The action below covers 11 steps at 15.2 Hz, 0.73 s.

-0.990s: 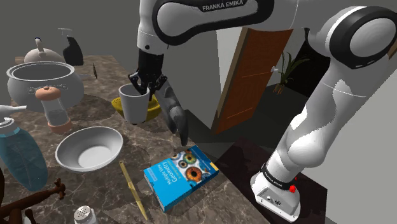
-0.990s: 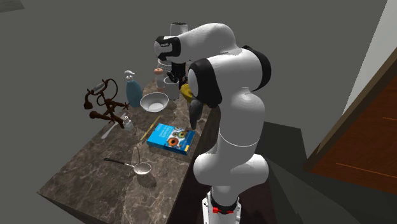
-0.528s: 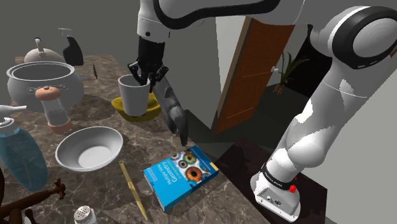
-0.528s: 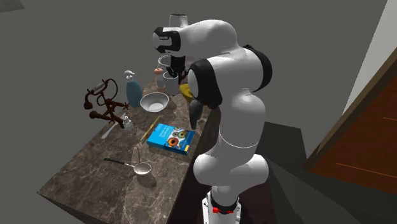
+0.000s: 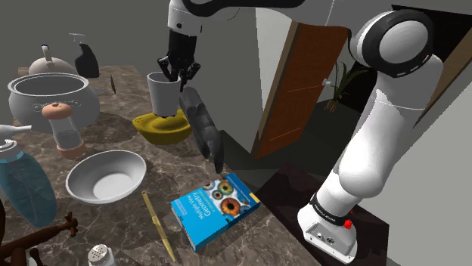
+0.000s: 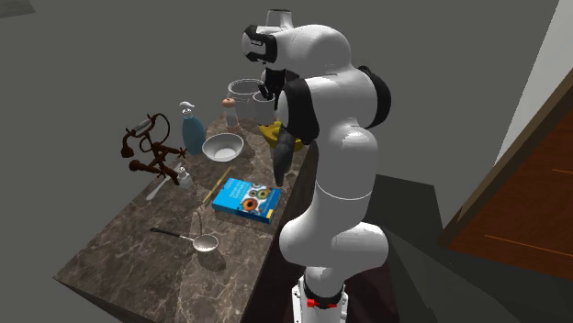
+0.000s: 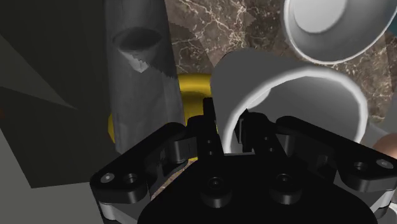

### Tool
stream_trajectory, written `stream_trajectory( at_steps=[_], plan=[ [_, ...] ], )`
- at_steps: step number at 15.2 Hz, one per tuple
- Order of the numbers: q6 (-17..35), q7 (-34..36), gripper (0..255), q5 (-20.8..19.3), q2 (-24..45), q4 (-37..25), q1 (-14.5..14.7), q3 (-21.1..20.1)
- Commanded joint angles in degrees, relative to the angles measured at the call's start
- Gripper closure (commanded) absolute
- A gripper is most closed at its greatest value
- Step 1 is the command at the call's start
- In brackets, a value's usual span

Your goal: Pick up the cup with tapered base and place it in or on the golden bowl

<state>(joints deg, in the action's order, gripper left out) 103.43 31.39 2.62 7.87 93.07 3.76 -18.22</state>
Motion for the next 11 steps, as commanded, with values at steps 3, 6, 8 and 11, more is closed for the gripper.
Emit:
stream_trajectory(
  at_steps=[3, 6, 8, 11],
  plan=[
    [-3.7, -3.3, 255, -1.3, 5.6, -8.9, -1.7, 1.6],
    [-7.1, -5.5, 255, -2.3, 10.7, -17.0, -2.7, 2.6],
    [-9.6, -6.9, 255, -2.9, 14.4, -23.1, -3.2, 3.2],
    [-7.0, -7.1, 255, -2.7, 13.7, -19.8, -3.4, 3.3]
  ],
)
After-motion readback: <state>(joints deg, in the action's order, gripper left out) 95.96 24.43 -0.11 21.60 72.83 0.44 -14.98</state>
